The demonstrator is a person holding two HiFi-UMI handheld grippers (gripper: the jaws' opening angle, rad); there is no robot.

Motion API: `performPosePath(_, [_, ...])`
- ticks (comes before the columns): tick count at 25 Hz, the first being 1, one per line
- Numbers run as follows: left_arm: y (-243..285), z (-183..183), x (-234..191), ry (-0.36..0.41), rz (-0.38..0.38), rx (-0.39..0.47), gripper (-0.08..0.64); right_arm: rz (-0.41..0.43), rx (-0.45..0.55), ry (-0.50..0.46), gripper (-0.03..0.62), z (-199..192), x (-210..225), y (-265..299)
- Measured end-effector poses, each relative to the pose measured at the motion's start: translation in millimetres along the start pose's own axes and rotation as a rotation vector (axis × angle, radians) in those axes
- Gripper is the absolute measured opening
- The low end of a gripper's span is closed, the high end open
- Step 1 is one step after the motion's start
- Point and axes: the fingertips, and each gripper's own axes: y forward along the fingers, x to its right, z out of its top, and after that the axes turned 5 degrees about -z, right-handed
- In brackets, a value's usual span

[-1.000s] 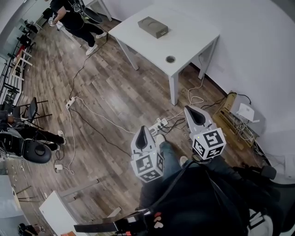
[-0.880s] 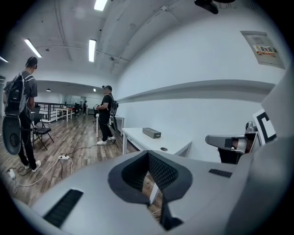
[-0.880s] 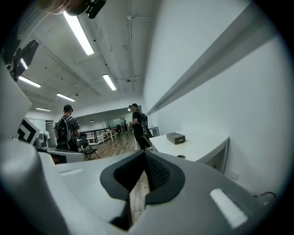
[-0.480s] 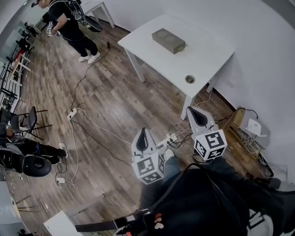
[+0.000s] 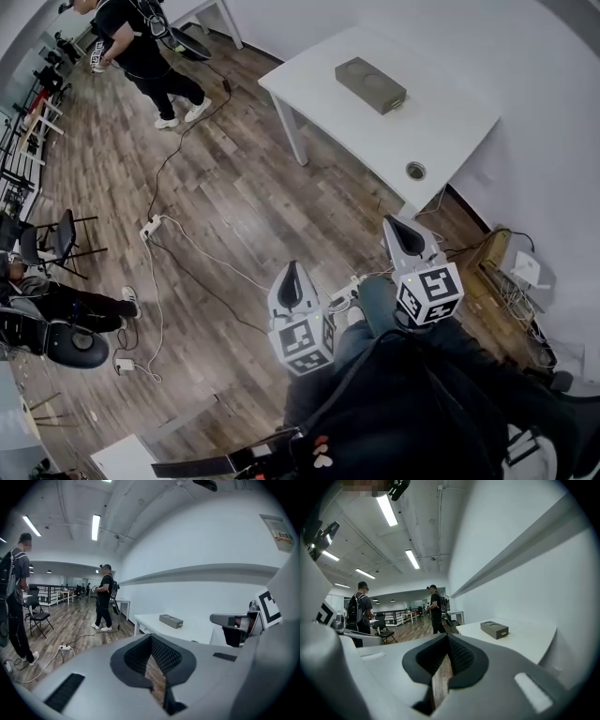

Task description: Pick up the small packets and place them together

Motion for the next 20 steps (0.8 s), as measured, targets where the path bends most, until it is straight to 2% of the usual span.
performPosePath(7, [17.5, 2.9, -32.3, -0.037, 0.035, 0.002, -0.001, 0.029, 0.0, -0.016, -0.006, 4.0, -12.6, 42.3])
performPosePath(11, [37.2, 12.4, -55.0, -0.055, 0.073, 0.049, -0.001, 0.068, 0.016, -0.047, -0.006, 6.4, -23.5, 76.9])
performPosePath(14, [62.6, 27.4, -72.3, -0.051, 0.096, 0.081, -0.001, 0.085, 0.019, -0.035, -0.006, 10.2, -23.4, 116.3])
performPosePath(20, [125.9, 63.8, -126.2, -0.05, 0.158, 0.075, 0.0, 0.136, 0.009, -0.016, -0.006, 28.0, -32.5, 215.1])
